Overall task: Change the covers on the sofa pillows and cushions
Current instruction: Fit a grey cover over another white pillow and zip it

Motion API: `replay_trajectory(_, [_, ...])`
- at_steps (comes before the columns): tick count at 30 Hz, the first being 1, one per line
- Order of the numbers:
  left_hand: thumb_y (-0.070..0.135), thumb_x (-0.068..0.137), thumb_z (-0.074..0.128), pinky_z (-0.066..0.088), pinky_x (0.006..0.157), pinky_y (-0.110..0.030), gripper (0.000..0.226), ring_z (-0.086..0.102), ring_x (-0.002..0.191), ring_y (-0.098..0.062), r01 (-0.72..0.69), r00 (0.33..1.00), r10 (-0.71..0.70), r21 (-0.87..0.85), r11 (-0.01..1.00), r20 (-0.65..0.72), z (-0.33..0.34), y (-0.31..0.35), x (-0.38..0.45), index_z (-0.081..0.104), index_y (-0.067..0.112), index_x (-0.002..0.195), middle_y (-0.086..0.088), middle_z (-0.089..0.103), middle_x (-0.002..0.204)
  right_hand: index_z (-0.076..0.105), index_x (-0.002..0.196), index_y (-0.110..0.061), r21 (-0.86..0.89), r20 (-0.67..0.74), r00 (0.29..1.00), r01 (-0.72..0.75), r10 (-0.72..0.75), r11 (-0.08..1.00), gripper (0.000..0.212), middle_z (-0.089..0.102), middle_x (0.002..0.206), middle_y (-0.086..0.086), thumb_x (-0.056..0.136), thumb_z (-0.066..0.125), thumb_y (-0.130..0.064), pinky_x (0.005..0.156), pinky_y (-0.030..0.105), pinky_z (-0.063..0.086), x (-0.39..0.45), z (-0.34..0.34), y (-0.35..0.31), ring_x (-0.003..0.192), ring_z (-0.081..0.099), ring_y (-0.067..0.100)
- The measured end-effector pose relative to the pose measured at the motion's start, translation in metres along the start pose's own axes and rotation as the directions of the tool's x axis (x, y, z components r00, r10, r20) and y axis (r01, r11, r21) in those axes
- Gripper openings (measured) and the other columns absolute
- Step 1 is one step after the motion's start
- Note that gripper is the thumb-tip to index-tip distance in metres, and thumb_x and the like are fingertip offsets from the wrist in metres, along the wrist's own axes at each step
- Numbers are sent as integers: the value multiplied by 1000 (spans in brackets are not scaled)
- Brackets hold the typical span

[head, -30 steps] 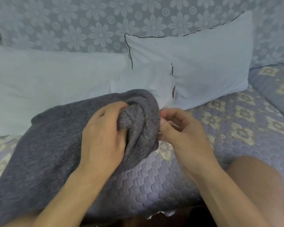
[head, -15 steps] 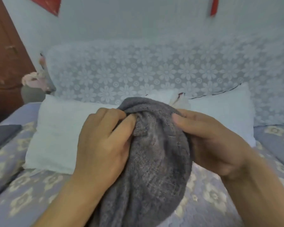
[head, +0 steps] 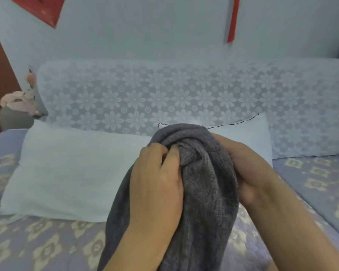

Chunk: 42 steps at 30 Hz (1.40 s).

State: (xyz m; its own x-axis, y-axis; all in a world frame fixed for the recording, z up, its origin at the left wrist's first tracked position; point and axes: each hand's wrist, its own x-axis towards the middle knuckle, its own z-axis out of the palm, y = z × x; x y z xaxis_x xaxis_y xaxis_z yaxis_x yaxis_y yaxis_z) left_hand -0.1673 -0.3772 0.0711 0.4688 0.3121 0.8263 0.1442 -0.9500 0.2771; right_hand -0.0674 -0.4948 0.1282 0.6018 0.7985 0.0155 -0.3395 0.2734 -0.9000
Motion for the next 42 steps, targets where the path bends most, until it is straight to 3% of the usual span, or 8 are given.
replay_trajectory(5, [7, 93, 59, 40, 57, -39, 25, 50, 65, -28, 11, 991, -21, -79, 997, -128, 7, -10, -8, 75, 0, 111, -9, 53, 78, 74, 92, -41, -880, 16, 741, 329, -671, 342, 21, 71, 85, -14, 94, 67, -21, 79, 23, 50, -2, 12, 6, 85, 65, 2])
replay_trajectory(10, [8, 83, 55, 30, 57, -35, 15, 47, 63, -27, -218, 975, 218, -11, 976, 35, -8, -1, 5, 67, 8, 75, -7, 55, 73, 76, 98, -34, -899, 243, 790, 402, -563, 175, 17, 71, 87, -13, 94, 66, -21, 82, 28, 51, 23, 11, -12, 88, 64, 2])
replay_trajectory(15, [4, 85, 48, 32, 62, -36, 23, 53, 69, -28, -637, 756, 605, 65, 768, 250, -32, -2, 33, 65, 12, 70, -7, 60, 76, 72, 73, -33, -932, 166, 880, 288, -446, 221, 17, 68, 67, -15, 89, 69, -27, 69, 22, 45, 66, 9, -27, 71, 61, -1])
replay_trajectory(18, [-1, 88, 50, 23, 63, -36, 27, 41, 64, -26, -616, 777, 606, 10, 787, 168, -42, -3, 26, 55, 15, 66, -6, 48, 71, 77, 80, -23, -940, 44, 878, 198, -476, 279, 10, 74, 76, -7, 88, 70, -23, 81, 36, 56, 105, -14, -30, 84, 70, 11])
replay_trajectory(26, [20, 96, 64, 37, 62, -18, 33, 49, 64, -10, 23, 995, -49, -273, 962, -88, -59, -68, 57, 59, 19, 64, 2, 49, 65, 78, 92, -17, -776, -252, 897, 37, -363, 630, 14, 76, 96, 4, 90, 74, -30, 81, 31, 56, 132, -61, -46, 99, 71, 22])
replay_trajectory(30, [30, 96, 67, 57, 87, -46, 22, 71, 90, -20, 506, 799, -586, -678, 533, 135, -35, -117, 117, 77, 19, 79, -7, 75, 90, 71, 98, -3, -411, -403, 914, -140, -42, 901, 41, 75, 87, 12, 100, 57, -41, 64, 33, 59, 120, -57, -59, 74, 73, 22])
replay_trajectory(35, [39, 86, 67, 54, 83, -47, 22, 68, 85, -21, 541, 714, -696, -687, 486, 70, -24, -141, 118, 74, 27, 69, -7, 74, 89, 70, 102, 9, -227, -418, 864, -399, 281, 889, 19, 74, 84, 14, 95, 53, 6, 50, 28, 58, 105, -84, -57, 63, 72, 19])
replay_trajectory(42, [29, 98, 61, 34, 66, -30, 42, 43, 66, -6, 422, 810, -565, -512, 748, -157, -22, -139, 123, 51, 4, 66, -2, 52, 83, 71, 84, -9, -167, -448, 867, -320, 217, 933, 15, 71, 77, 4, 94, 61, -13, 57, 28, 59, 98, -98, -56, 65, 67, 16])
